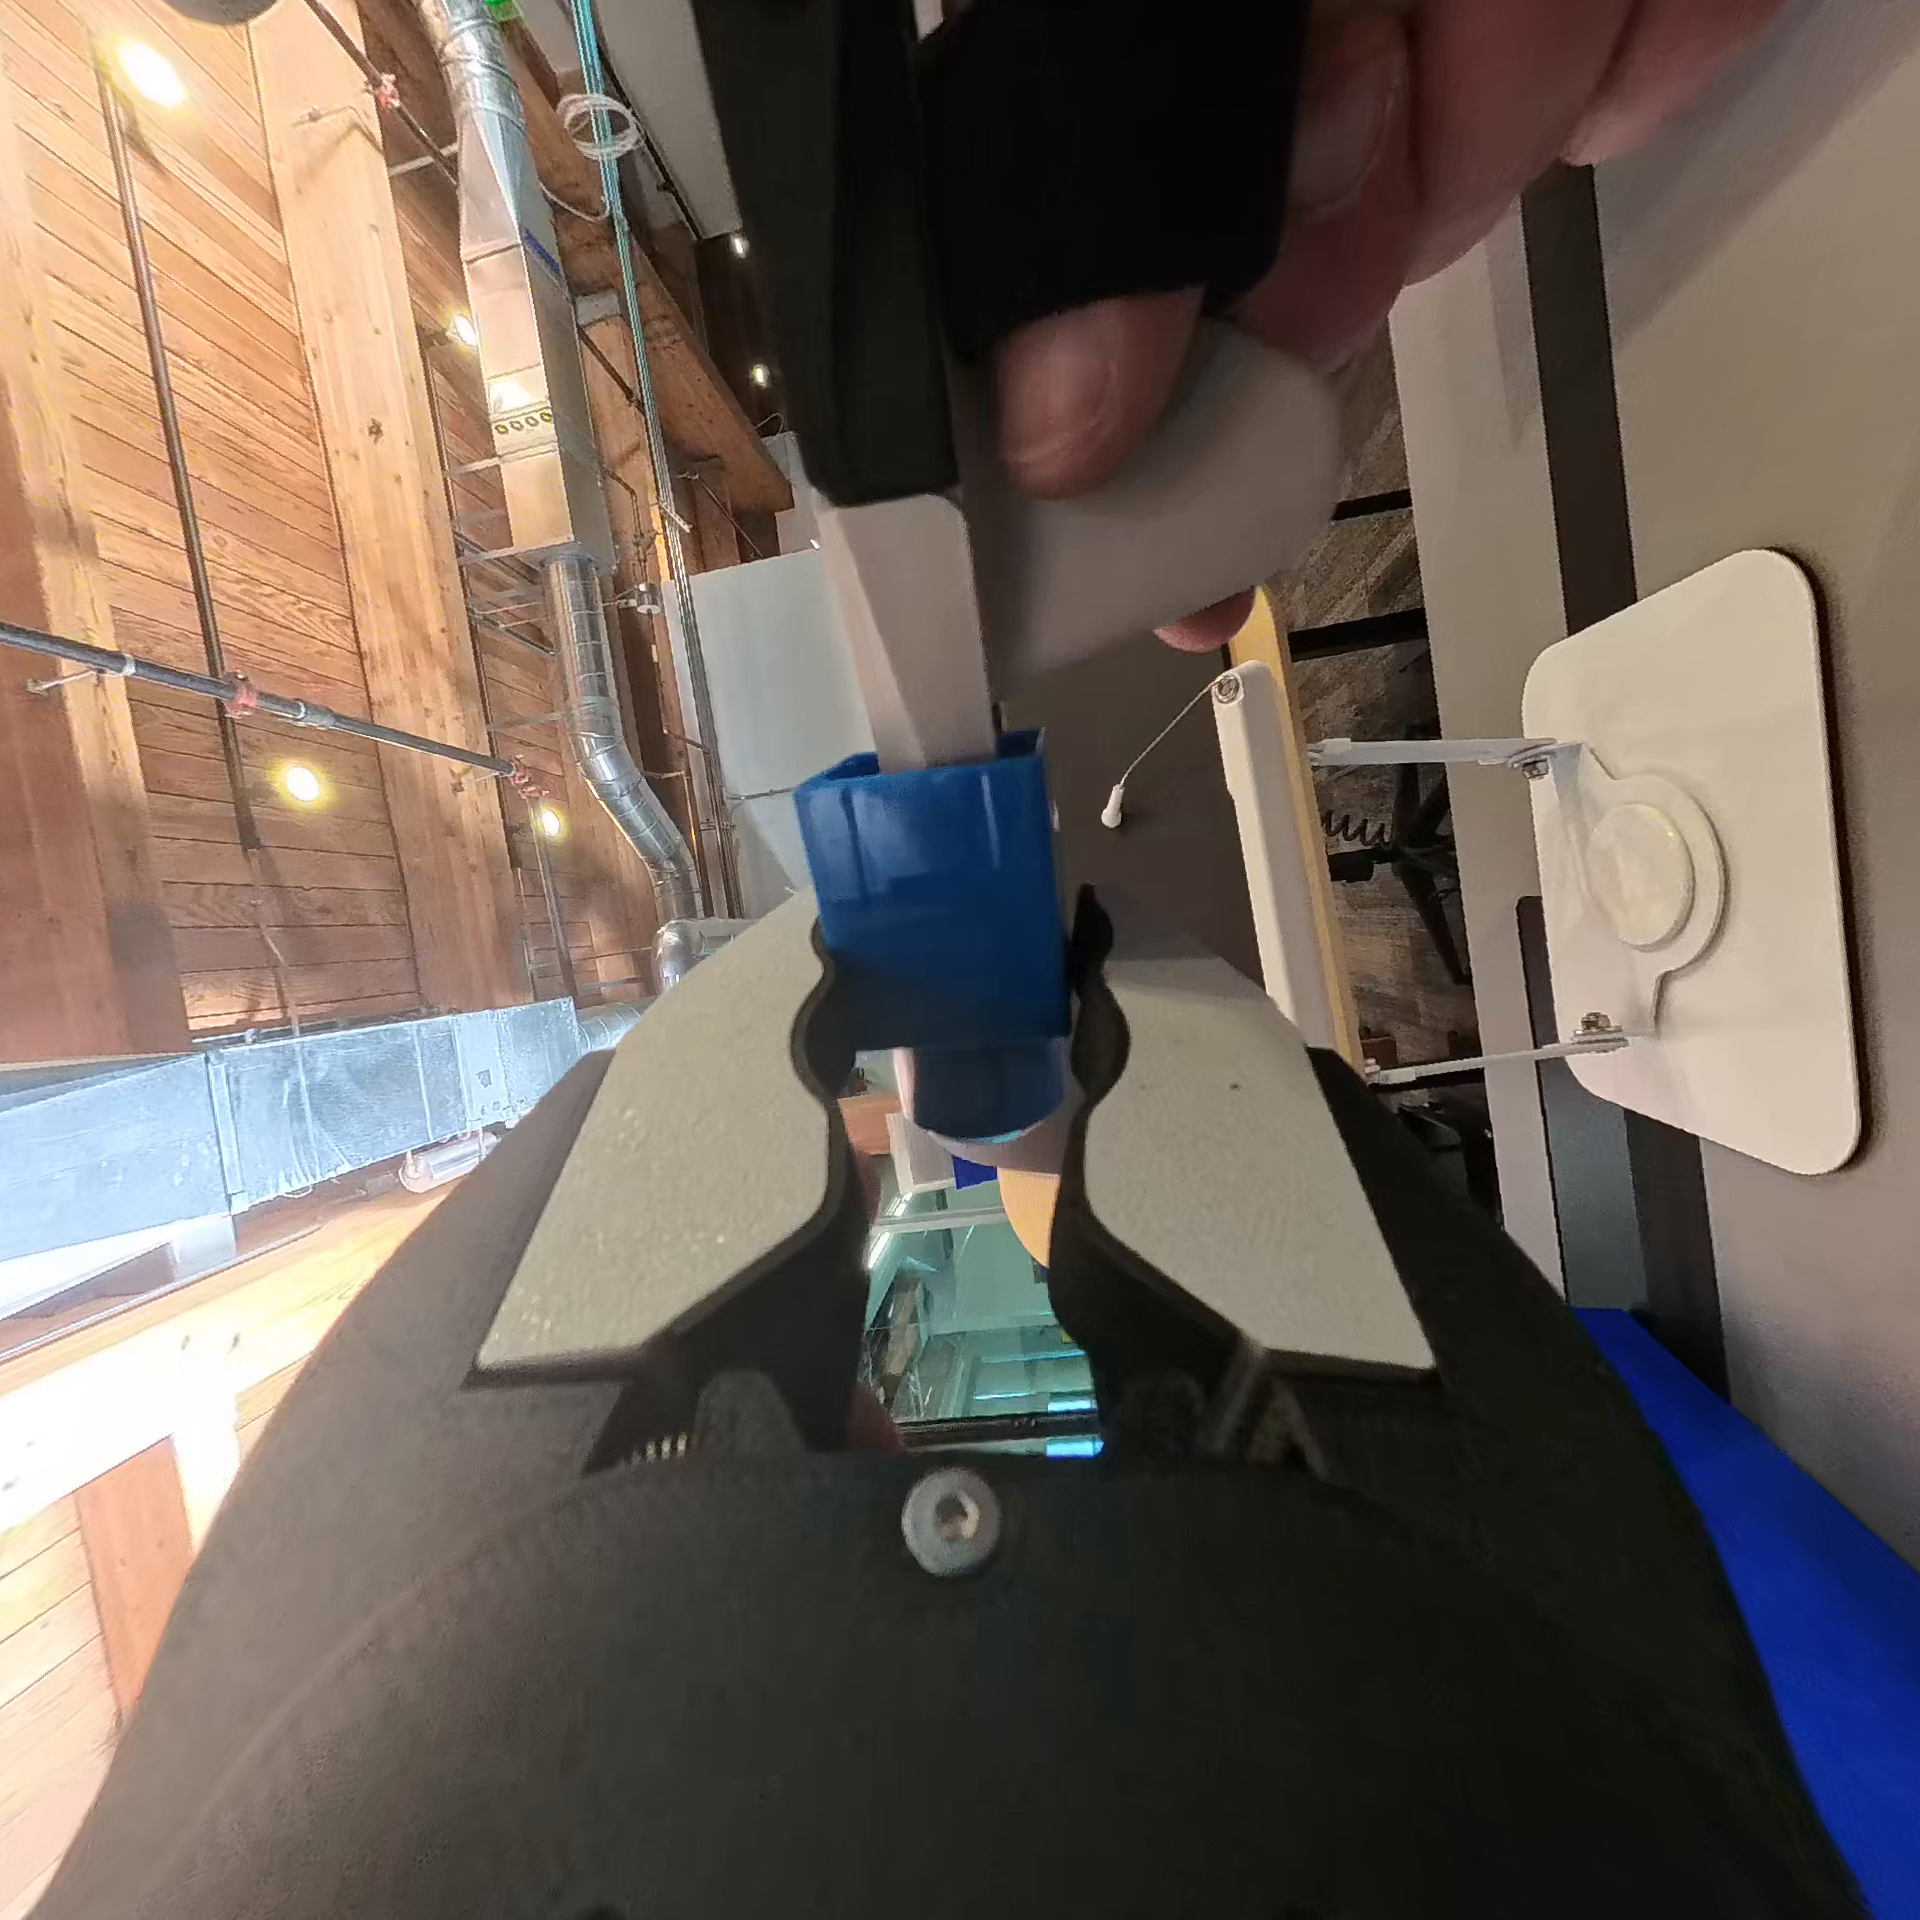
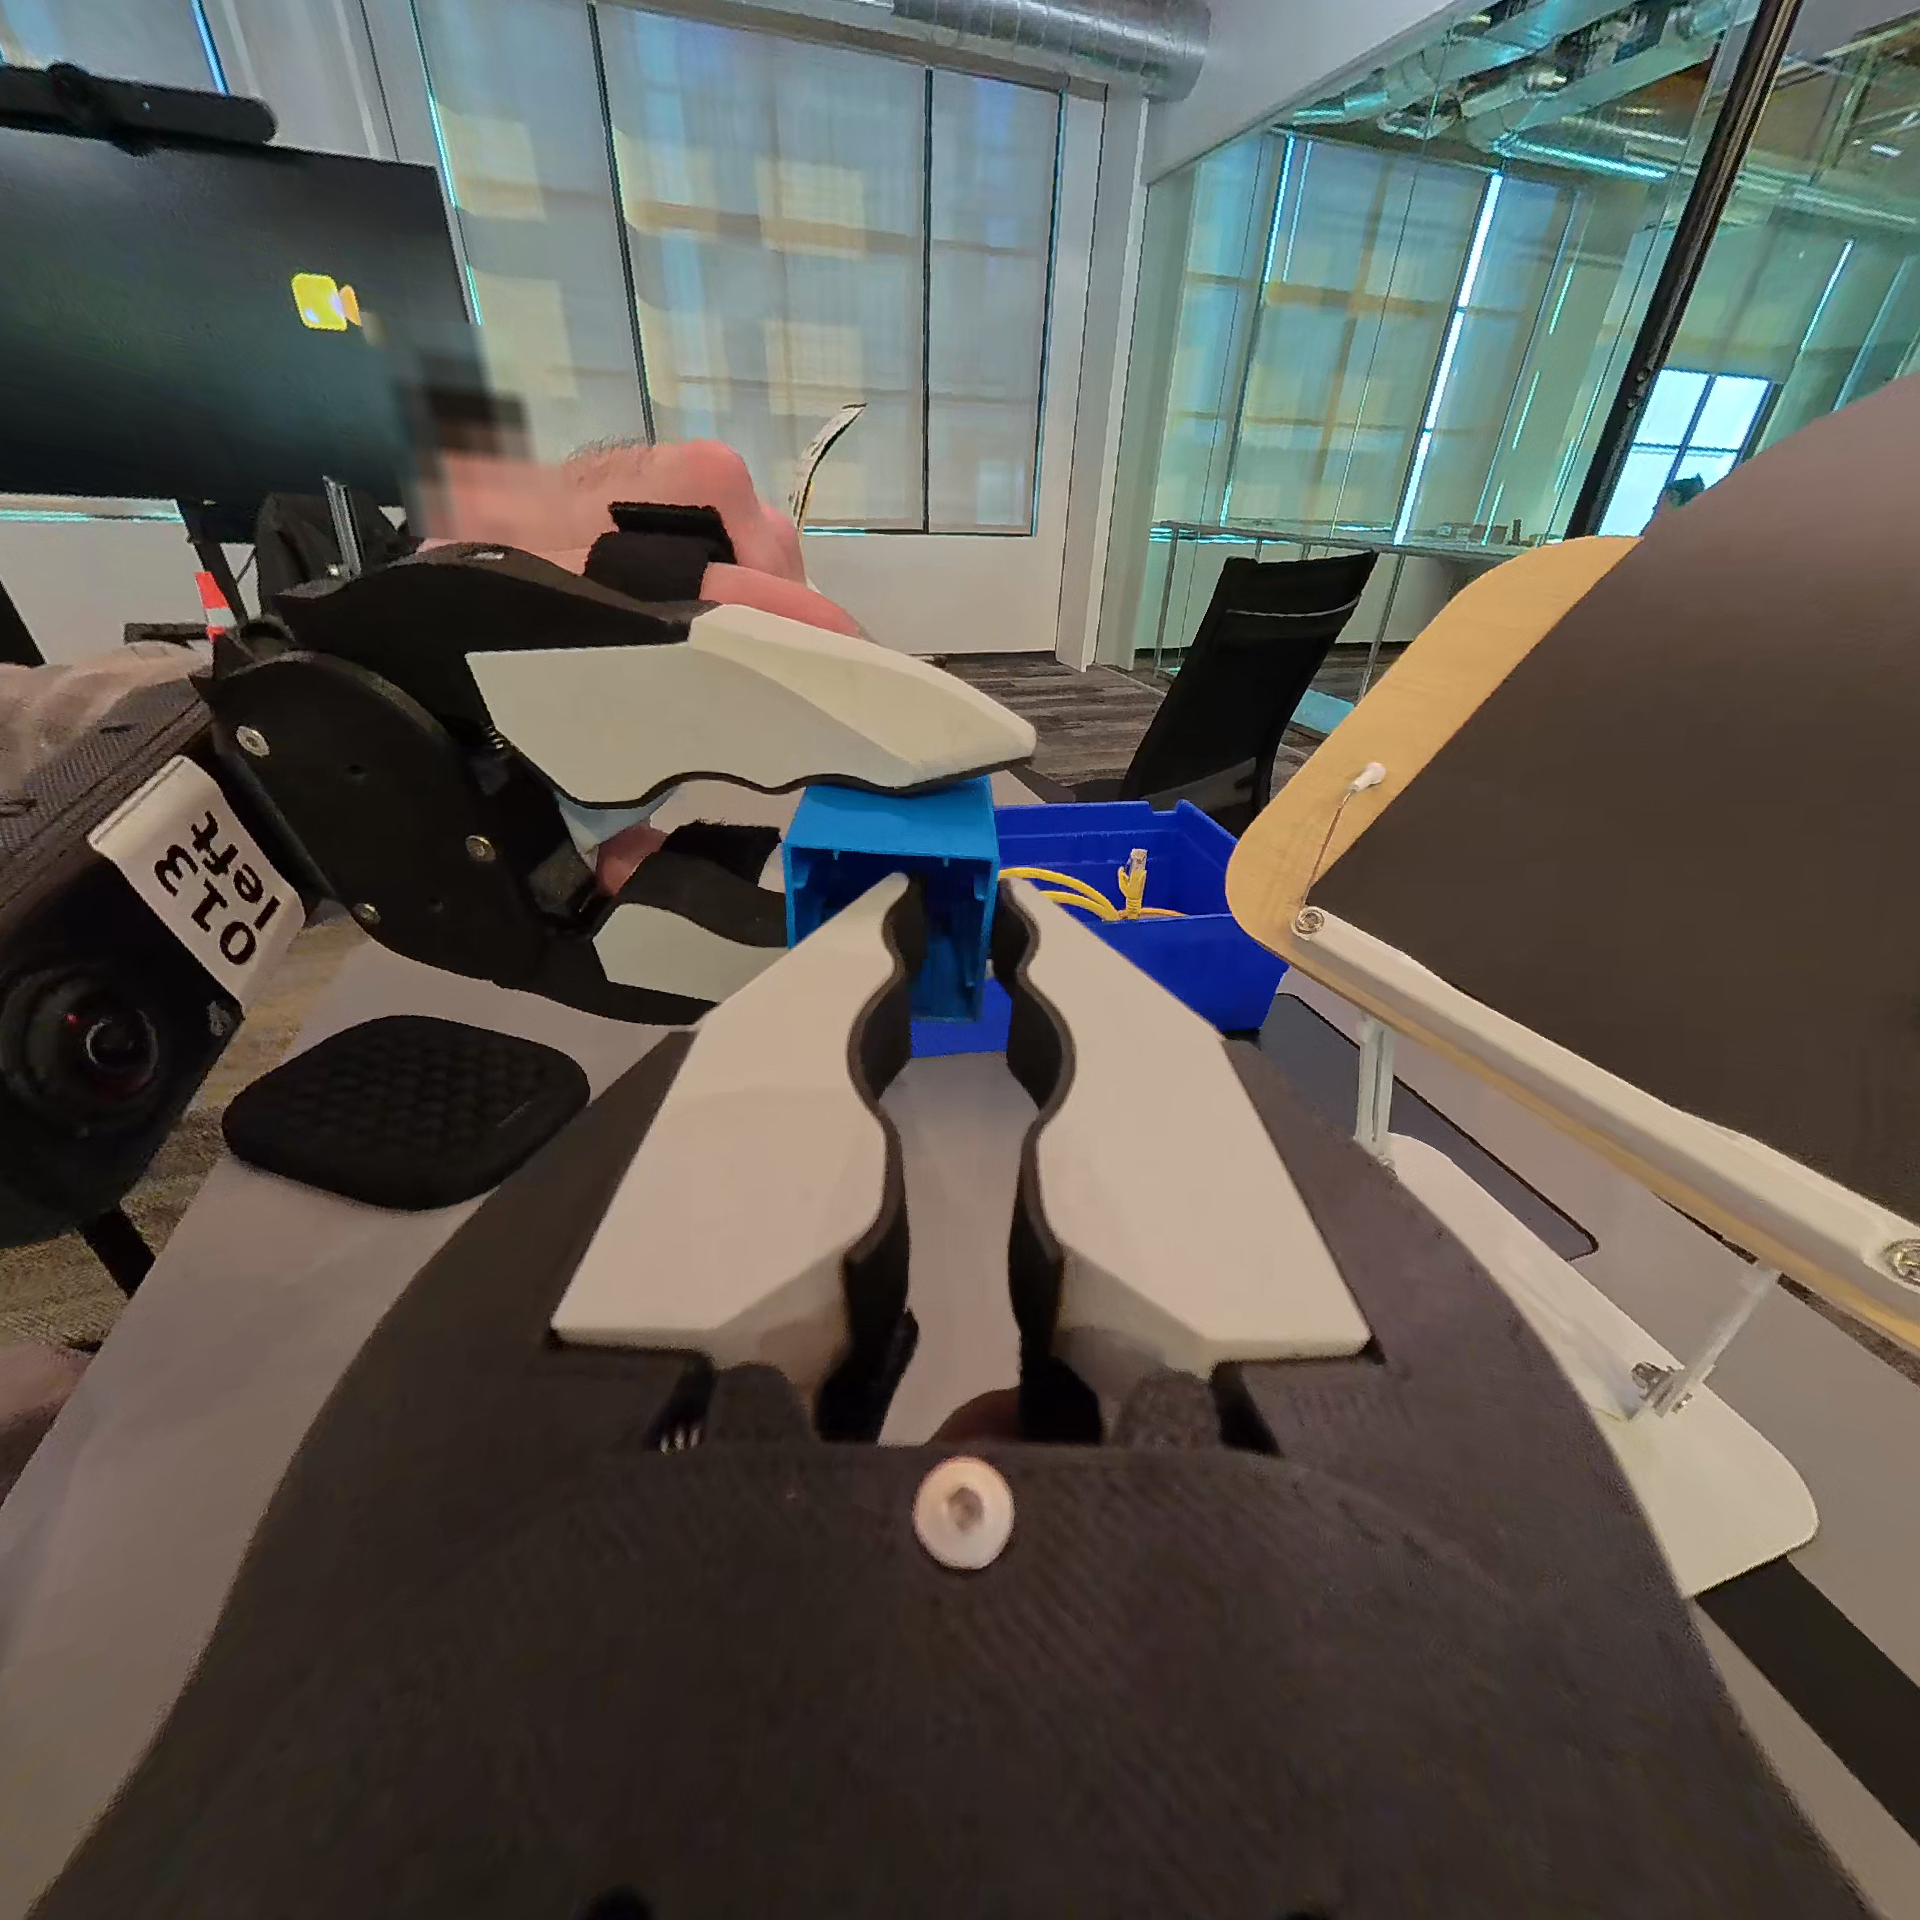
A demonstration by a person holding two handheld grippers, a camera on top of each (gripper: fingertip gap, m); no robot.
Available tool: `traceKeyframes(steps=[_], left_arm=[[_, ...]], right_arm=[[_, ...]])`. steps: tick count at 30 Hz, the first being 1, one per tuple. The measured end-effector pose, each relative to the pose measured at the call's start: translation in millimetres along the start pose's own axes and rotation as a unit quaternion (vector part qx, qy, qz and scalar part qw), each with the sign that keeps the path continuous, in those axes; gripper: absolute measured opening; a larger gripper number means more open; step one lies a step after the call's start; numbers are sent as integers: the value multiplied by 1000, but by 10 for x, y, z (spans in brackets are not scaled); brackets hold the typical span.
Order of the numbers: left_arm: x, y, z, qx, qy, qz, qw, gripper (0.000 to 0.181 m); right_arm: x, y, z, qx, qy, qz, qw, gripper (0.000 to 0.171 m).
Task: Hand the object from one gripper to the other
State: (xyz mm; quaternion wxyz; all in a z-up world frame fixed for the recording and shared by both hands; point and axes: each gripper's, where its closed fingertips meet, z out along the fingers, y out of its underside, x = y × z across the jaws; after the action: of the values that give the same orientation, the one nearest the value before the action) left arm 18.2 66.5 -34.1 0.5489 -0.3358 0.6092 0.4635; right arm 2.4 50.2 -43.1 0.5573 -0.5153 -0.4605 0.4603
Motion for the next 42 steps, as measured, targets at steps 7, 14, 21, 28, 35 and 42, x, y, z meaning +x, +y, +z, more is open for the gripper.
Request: traceKeyframes(steps=[7,14,21,28,35,42], left_arm=[[53,40,-8,15,66,-72,995,39],[251,-65,-111,56,201,-146,967,39],[371,-160,-194,76,260,-139,953,40],[405,-187,-255,91,282,-119,947,39],[303,-129,-215,80,254,-93,959,47],[40,26,-69,32,123,-34,991,71]], right_arm=[[72,-117,-112,3,41,-144,989,23],[-181,-156,-219,-16,46,-411,910,11],[-247,-13,-207,-51,46,-516,854,2],[-321,32,-225,-52,-4,-448,892,0],[-264,-49,-201,-30,-1,-365,931,0],[-123,-274,-195,44,-11,-134,990,0]])
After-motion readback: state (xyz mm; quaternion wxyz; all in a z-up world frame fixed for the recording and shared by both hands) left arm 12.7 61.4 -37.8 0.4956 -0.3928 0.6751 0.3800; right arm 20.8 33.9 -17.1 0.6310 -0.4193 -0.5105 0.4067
